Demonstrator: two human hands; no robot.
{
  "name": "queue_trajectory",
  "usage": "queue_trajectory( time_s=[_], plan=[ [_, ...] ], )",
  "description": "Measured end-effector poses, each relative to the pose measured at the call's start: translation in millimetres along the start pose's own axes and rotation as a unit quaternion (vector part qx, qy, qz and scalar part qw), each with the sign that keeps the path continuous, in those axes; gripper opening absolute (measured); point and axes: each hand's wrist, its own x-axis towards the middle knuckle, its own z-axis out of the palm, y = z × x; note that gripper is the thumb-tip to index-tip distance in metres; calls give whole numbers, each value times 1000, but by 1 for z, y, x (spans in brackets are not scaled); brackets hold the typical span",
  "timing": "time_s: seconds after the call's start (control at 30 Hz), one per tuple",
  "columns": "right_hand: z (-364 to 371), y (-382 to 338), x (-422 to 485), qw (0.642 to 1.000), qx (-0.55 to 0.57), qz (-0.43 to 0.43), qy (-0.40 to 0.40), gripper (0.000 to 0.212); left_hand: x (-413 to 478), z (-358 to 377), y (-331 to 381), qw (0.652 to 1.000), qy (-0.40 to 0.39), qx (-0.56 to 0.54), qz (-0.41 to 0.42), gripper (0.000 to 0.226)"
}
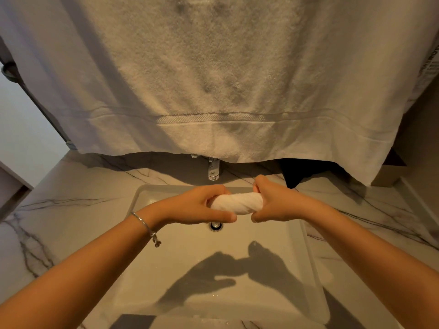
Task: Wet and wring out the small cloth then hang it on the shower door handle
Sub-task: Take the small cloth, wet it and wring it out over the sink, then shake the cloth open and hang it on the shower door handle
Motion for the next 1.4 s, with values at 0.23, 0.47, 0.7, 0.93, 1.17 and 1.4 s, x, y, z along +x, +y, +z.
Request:
queue_trajectory(
  time_s=[0.23,0.47,0.7,0.93,1.17,1.4],
  plan=[
    [-8,7,-14,986,160,-25,-48,49,-4,-6,-8,993,78,-41,72,44],
    [-3,16,-17,924,348,-24,-159,38,-10,-1,-9,962,169,147,159,36],
    [13,10,-16,910,386,-15,-151,50,-7,16,-7,974,225,-16,33,58],
    [25,-8,-21,950,305,-71,13,42,-2,15,11,920,183,-336,-86,46],
    [24,-19,-28,938,334,-85,46,36,-4,12,16,862,205,-458,-73,55],
    [22,-19,-33,934,282,-109,189,41,-10,15,9,923,266,-261,-89,54]
  ],
)
